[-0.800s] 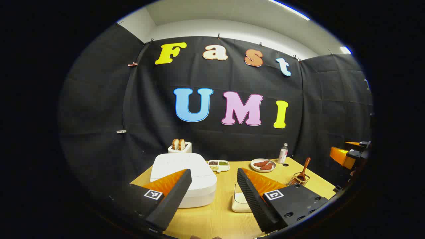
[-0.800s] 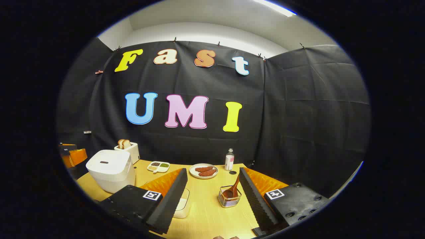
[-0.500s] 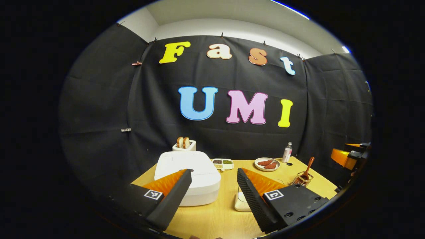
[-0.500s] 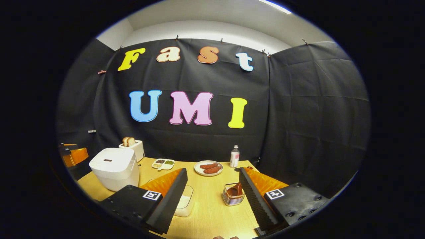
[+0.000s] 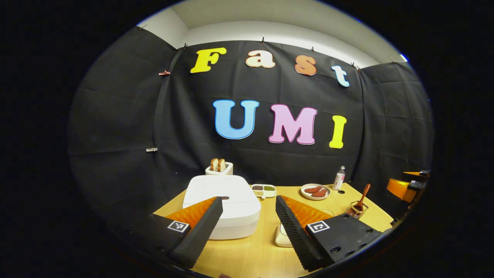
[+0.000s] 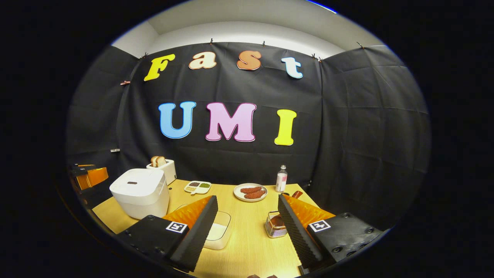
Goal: Close the left gripper, press the button to open the rice cooker; take a wooden spoon from the chopstick holder with the right hand, scoop a spoonful of rice and pour it into the rice cooker, then put the wooden spoon back into the chopstick holder.
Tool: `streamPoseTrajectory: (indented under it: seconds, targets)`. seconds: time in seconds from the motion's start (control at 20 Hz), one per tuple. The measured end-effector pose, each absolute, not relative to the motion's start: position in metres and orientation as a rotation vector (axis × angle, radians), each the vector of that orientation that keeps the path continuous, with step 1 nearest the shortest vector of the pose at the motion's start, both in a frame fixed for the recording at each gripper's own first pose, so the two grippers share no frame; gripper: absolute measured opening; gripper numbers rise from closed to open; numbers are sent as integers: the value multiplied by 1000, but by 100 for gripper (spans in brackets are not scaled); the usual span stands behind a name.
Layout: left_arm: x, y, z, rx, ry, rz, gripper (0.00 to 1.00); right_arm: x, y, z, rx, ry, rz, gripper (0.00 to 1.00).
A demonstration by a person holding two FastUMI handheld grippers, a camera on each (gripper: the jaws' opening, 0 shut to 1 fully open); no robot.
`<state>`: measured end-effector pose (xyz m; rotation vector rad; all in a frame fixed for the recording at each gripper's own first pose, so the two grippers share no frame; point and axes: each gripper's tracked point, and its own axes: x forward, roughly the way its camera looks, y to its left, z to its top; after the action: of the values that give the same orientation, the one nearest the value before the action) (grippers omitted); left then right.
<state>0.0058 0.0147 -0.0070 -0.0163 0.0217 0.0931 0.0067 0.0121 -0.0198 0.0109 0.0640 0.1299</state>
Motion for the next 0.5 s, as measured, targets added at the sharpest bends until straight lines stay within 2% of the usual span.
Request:
streamPoseTrajectory:
  seconds: [0.25,0.35,0.45,0.5]
  targets:
    - [20,37,2,17,25,144,95,12,7,-26,15,79,138,98]
    - [28,39,8,14,20,131,93,15,2,-29,22,87,134,98]
    - [40,38,10,0,33,101,84,18,-1,-34,29,100,131,98]
    - [46,41,12,-9,37,103,73,19,-3,-34,30,103,129,98]
